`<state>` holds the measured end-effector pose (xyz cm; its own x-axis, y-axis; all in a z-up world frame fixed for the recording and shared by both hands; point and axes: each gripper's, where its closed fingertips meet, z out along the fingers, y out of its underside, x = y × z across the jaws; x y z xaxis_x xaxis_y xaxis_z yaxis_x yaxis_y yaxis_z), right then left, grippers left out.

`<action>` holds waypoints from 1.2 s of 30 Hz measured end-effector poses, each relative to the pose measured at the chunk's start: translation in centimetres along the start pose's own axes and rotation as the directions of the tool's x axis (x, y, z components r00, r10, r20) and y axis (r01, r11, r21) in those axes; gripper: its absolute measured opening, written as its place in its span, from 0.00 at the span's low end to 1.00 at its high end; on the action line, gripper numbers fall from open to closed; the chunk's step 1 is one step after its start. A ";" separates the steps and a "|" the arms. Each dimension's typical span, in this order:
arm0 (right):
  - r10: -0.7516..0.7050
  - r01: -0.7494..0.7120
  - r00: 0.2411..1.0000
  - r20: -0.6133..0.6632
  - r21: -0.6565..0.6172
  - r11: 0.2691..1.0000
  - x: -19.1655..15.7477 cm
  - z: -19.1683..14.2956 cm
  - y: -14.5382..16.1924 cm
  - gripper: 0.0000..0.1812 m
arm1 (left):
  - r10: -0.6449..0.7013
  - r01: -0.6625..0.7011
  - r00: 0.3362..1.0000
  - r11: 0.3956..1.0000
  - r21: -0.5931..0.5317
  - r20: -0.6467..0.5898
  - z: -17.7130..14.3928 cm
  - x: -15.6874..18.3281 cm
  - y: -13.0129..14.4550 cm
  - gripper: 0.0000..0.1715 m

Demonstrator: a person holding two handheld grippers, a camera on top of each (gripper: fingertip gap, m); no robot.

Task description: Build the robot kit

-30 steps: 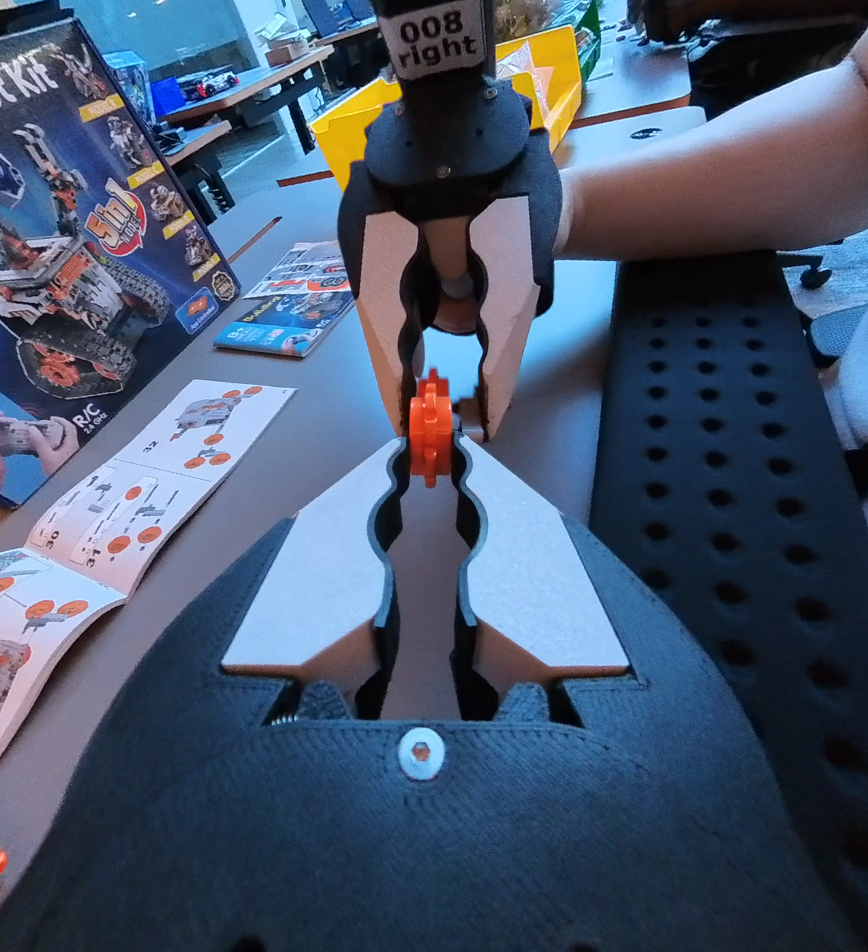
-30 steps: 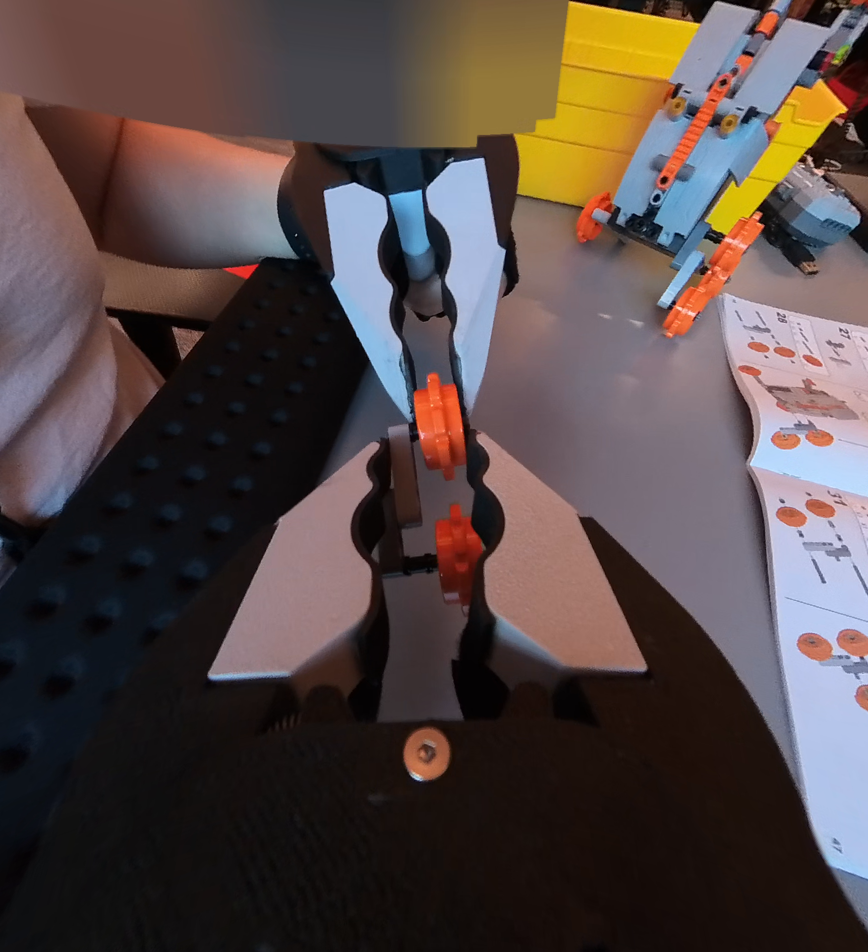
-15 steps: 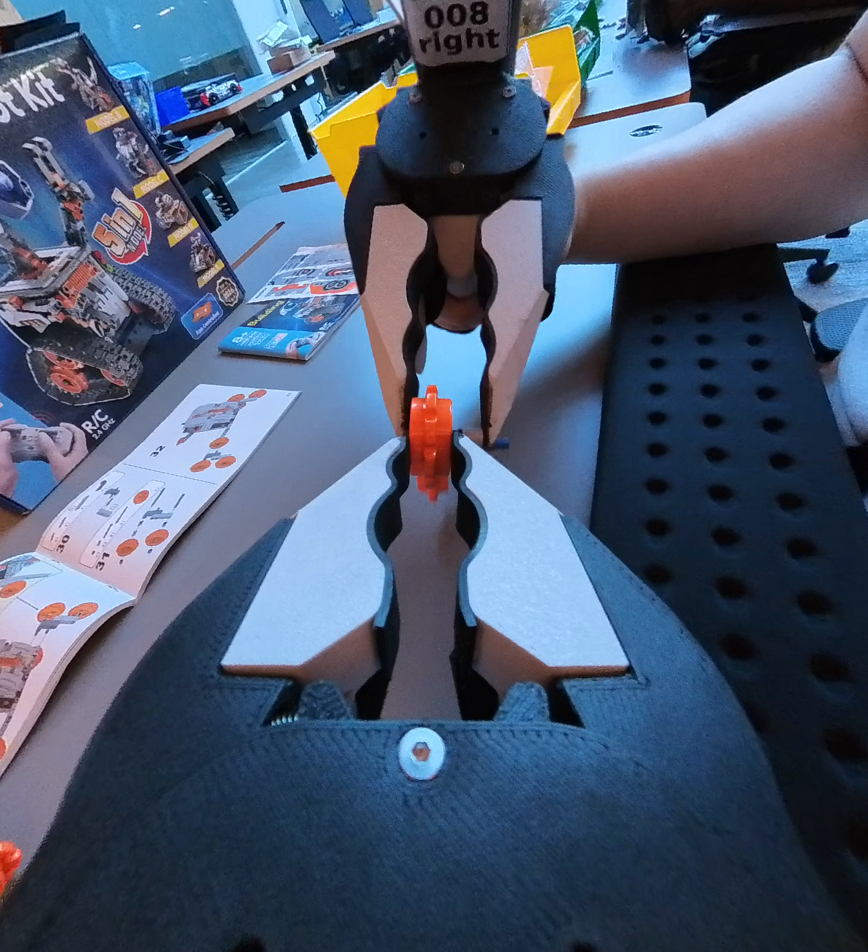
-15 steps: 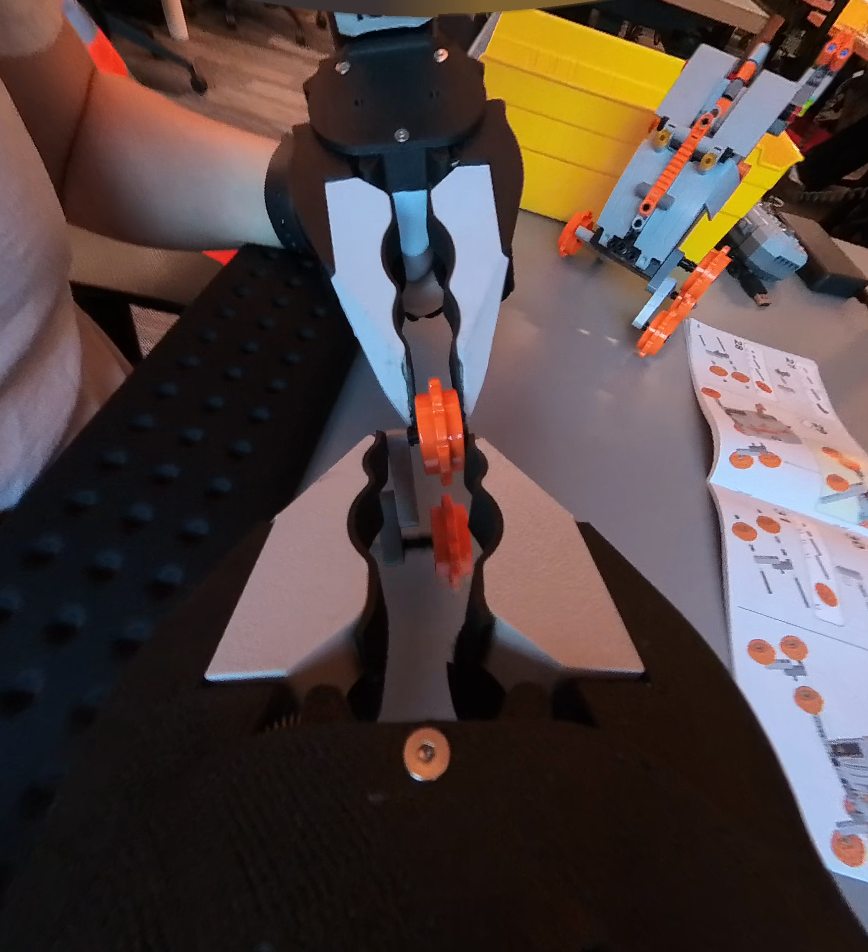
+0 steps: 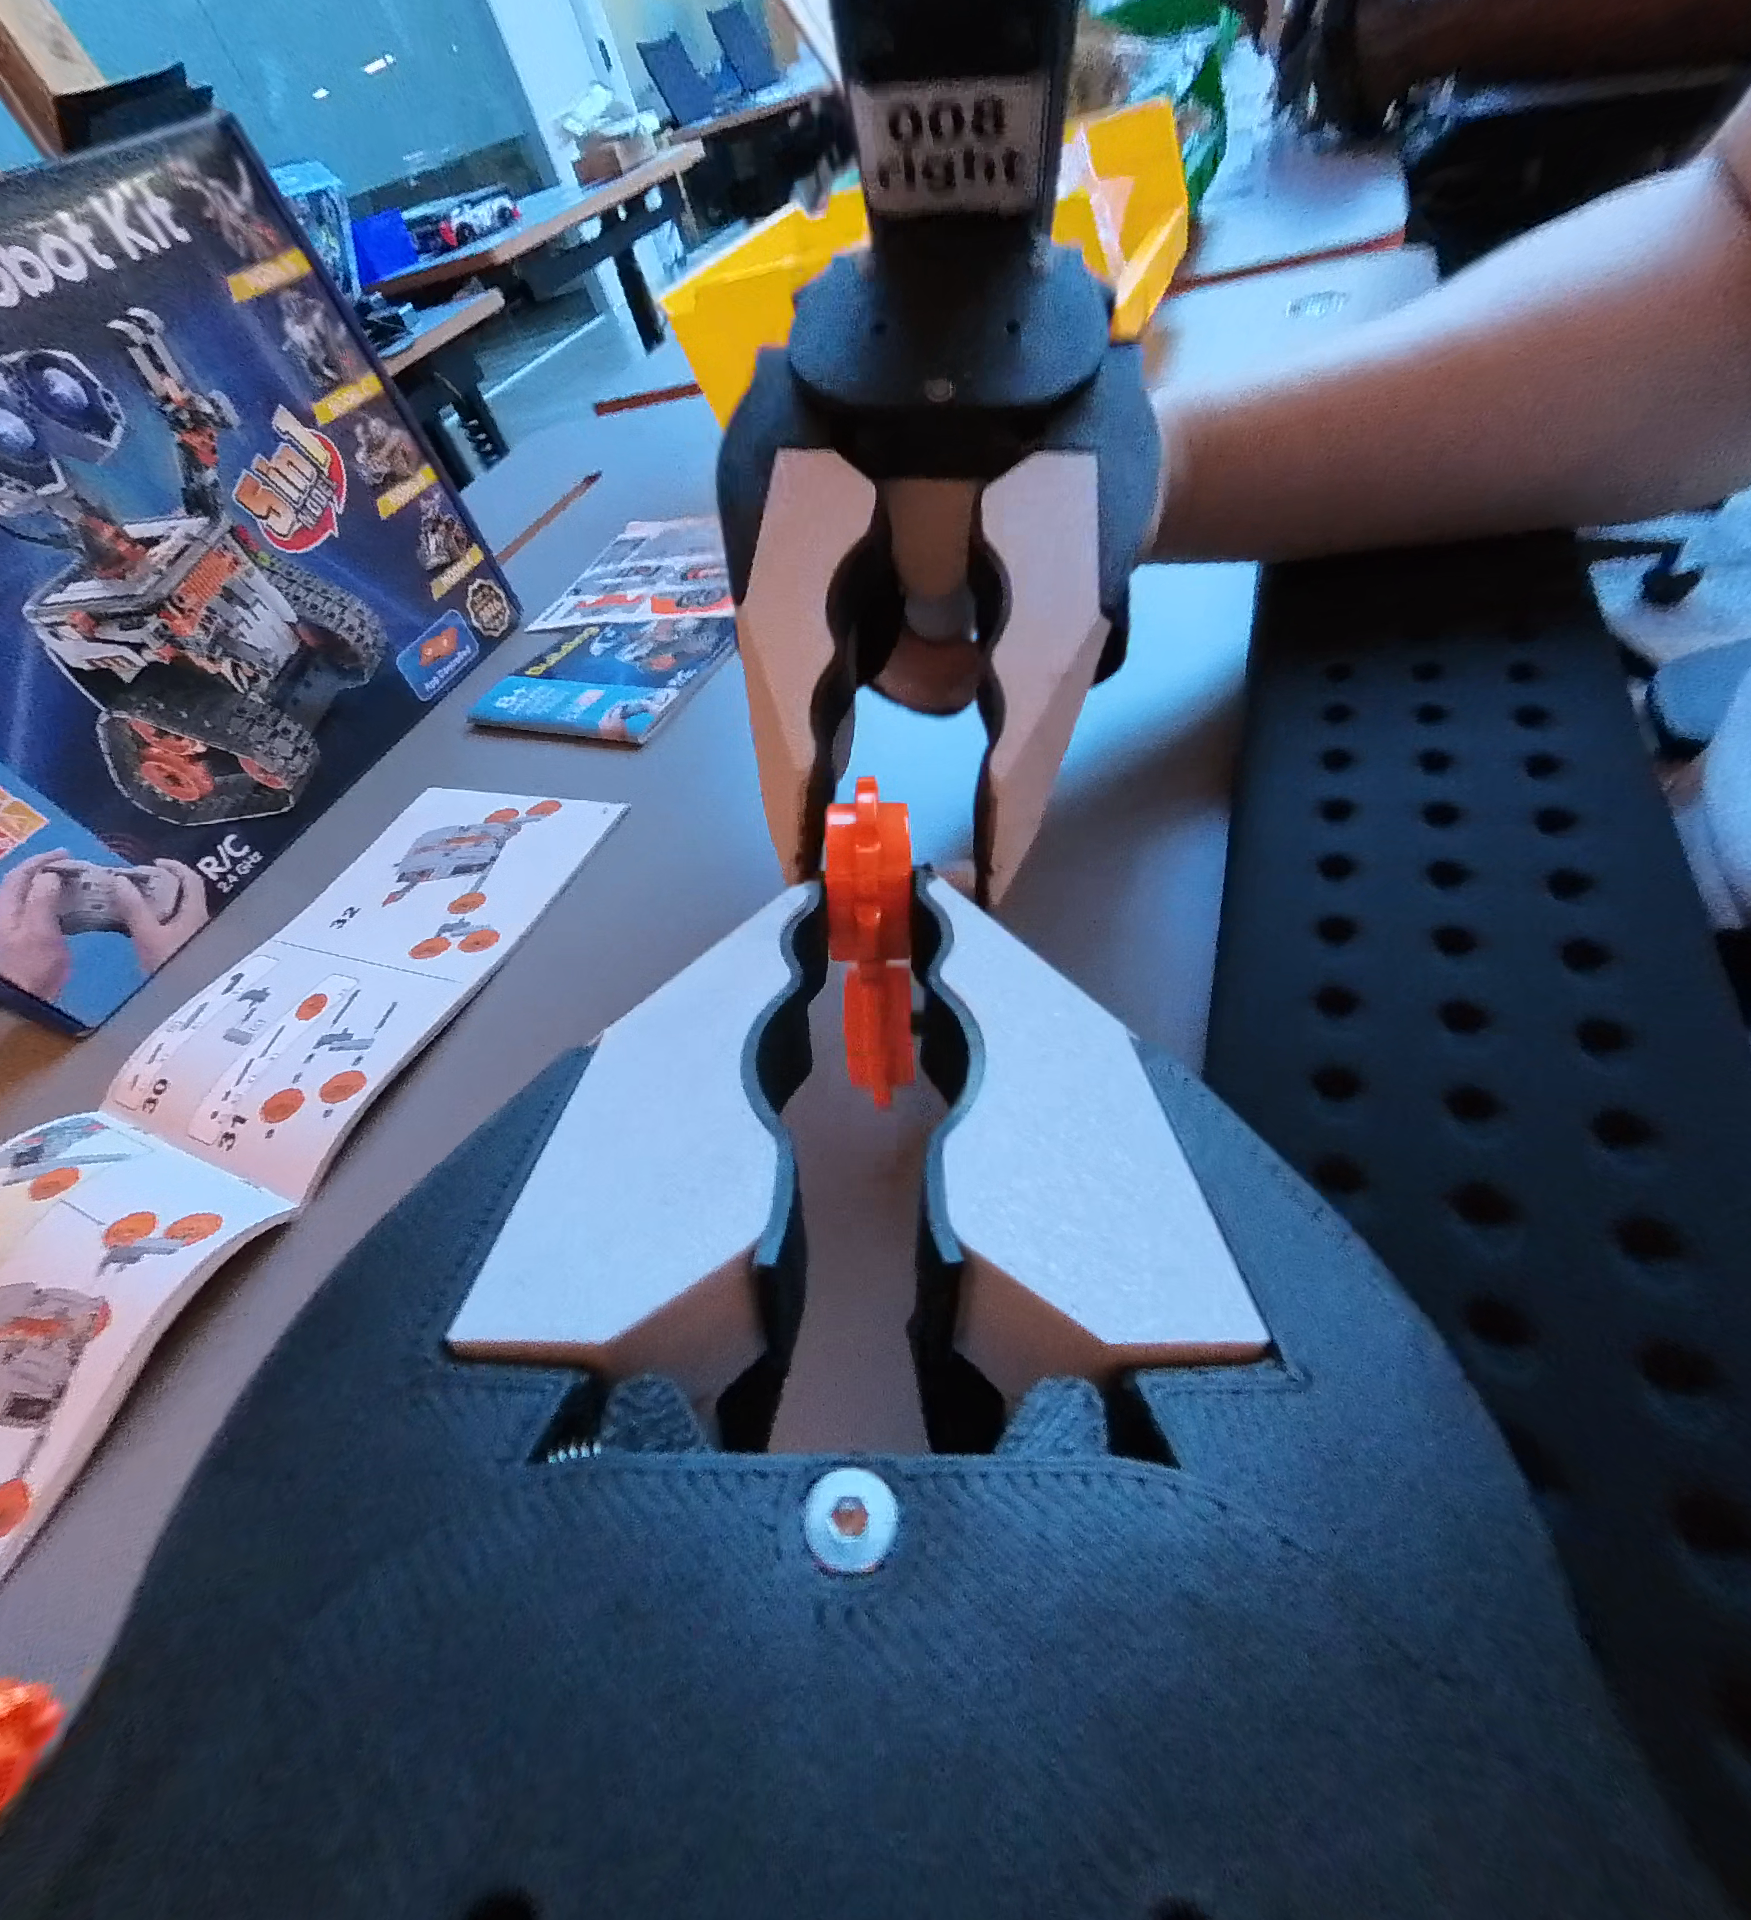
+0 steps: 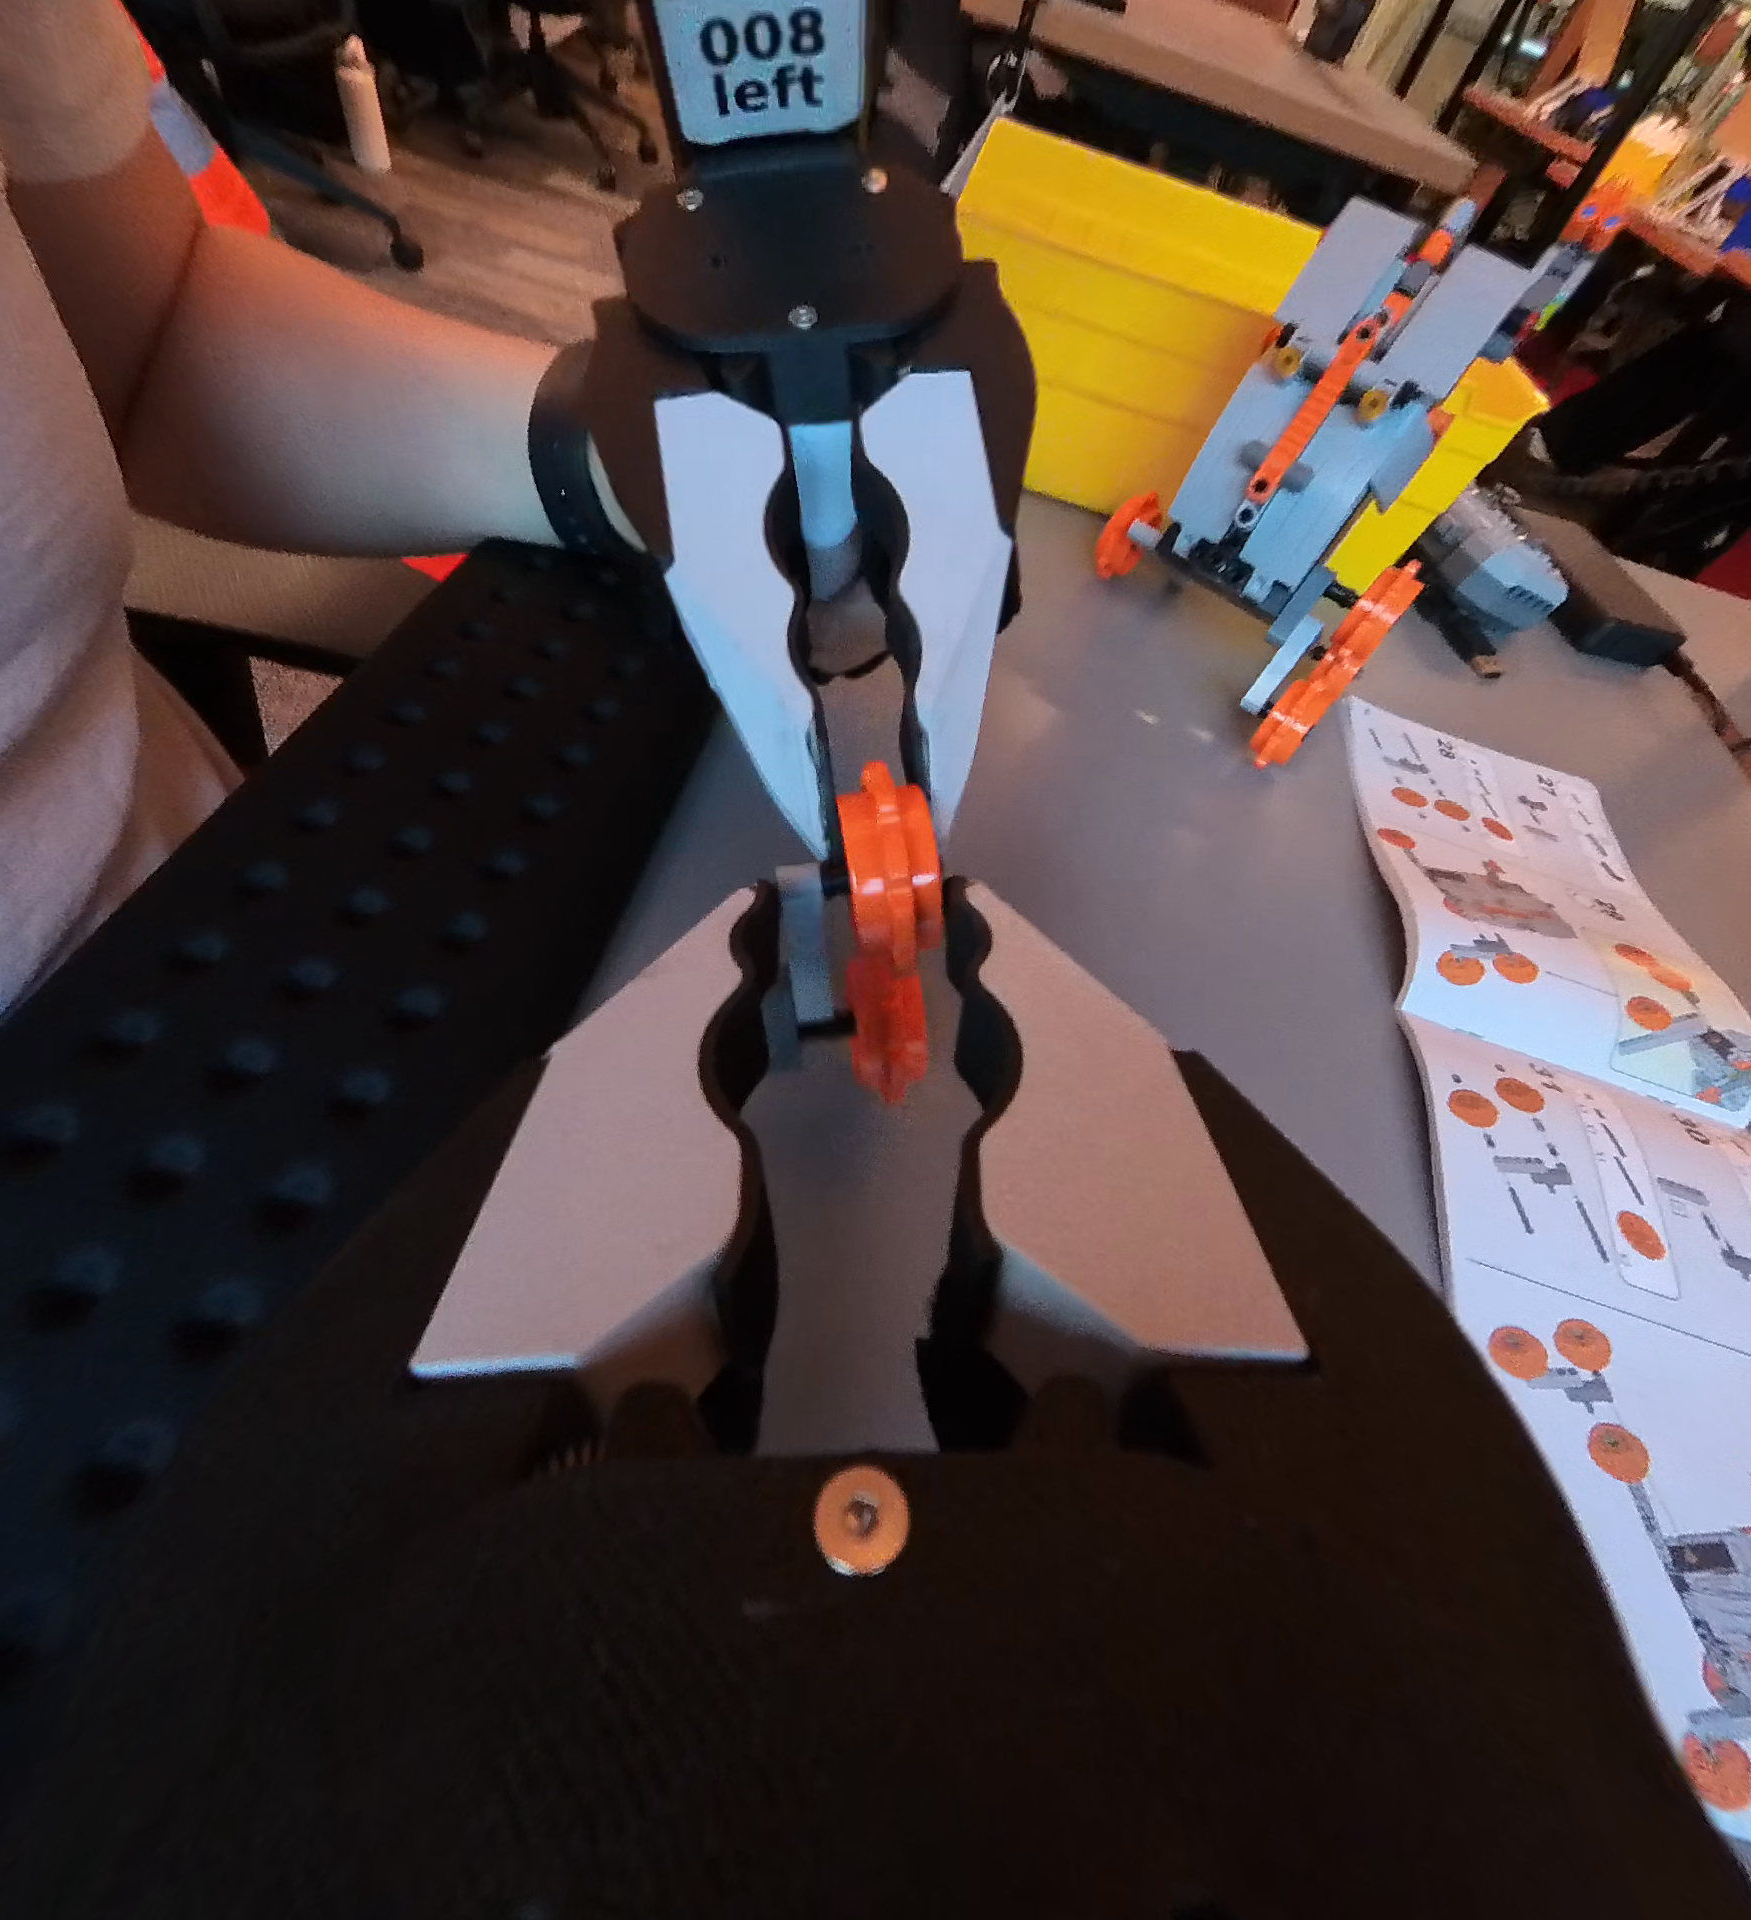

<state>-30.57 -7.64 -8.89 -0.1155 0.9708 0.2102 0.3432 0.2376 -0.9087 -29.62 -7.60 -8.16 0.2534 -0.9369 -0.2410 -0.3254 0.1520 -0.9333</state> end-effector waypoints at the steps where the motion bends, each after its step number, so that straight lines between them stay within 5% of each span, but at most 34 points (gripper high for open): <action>1: 0.014 -0.014 1.000 -0.003 0.009 1.000 0.1 0.0 0.0 0.21 | -0.029 0.029 1.000 0.999 0.024 -0.011 -0.2 0.0 -0.4 0.08; 5: 0.170 -0.174 0.983 0.076 0.050 0.983 0.0 0.6 0.0 0.30 | -0.078 0.079 0.997 0.994 0.077 -0.027 -0.5 -0.3 -1.1 0.08; 9: 0.304 -0.333 0.918 0.256 0.075 0.940 -1.7 1.6 -0.5 0.21 | -0.098 0.102 0.994 0.989 0.111 -0.047 -0.7 -0.2 -1.7 0.08; 17: 0.376 -0.446 0.870 0.319 0.185 0.876 -0.9 1.0 -2.3 0.19 | -0.223 0.236 0.971 0.953 0.187 -0.089 -1.6 -1.1 -2.6 0.08; 22: 0.402 -0.465 0.866 0.298 0.182 0.866 -0.2 1.1 -1.8 0.18 | -0.277 0.285 0.958 0.943 0.172 -0.074 -1.4 -1.8 -2.1 0.08; 28: 0.467 -0.483 0.875 0.124 0.232 0.844 3.3 0.1 -1.0 0.18 | -0.382 0.372 0.923 0.915 0.157 0.043 -1.8 -4.5 -0.6 0.08; 33: 0.571 -0.569 0.817 0.080 0.273 0.776 5.2 -1.1 -0.7 0.10 | -0.565 0.553 0.805 0.825 0.117 0.179 -2.4 -7.6 2.9 0.08; 36: 0.563 -0.546 0.826 -0.015 0.229 0.806 5.5 -0.9 0.2 0.02 | -0.630 0.616 0.753 0.776 0.132 0.190 -2.7 -8.3 3.7 0.08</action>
<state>-30.31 -2.26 -7.61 0.1119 0.9363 -0.3329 0.1261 -0.3457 -0.9298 -35.41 -0.11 -8.85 0.5688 -0.7414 0.3561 0.0243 -0.4176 -0.9083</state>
